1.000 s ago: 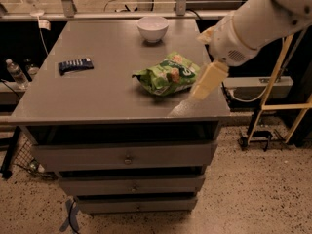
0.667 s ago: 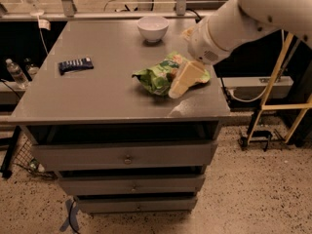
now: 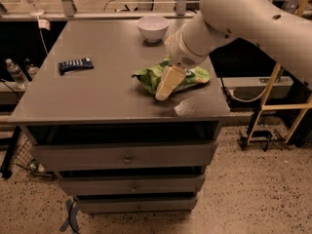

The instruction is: Move green rice chip bag near rxbar blueberry

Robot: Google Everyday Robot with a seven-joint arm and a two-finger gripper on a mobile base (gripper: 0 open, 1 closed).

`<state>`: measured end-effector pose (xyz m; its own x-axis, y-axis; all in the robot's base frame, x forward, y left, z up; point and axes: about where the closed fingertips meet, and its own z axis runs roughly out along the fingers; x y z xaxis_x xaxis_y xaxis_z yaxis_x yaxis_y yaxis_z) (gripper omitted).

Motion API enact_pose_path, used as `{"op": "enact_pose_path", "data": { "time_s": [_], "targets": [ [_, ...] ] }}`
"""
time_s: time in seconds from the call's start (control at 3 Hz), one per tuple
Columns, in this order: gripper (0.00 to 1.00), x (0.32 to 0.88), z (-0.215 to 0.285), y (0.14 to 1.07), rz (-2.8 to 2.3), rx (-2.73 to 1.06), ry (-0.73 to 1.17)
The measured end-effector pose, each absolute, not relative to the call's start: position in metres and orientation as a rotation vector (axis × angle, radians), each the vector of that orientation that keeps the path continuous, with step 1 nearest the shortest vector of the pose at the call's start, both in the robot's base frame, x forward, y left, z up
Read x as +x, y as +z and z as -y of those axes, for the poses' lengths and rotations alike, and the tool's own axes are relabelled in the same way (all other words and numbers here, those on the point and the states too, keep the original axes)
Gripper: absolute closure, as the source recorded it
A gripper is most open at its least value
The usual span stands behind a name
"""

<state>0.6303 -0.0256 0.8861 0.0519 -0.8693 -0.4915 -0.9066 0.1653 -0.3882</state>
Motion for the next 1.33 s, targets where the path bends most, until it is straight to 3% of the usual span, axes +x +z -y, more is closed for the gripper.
{"op": "enact_pose_path", "data": {
  "time_s": [0.33,1.0,1.33],
  "targets": [
    [0.17,0.632,0.022,0.871,-1.810,-1.718,0.054],
    [0.81,0.639,0.018,0.874,-1.770,-1.719,0.065],
    [1.00,0.641,0.011,0.907,-1.677,-1.692,0.056]
  ]
}}
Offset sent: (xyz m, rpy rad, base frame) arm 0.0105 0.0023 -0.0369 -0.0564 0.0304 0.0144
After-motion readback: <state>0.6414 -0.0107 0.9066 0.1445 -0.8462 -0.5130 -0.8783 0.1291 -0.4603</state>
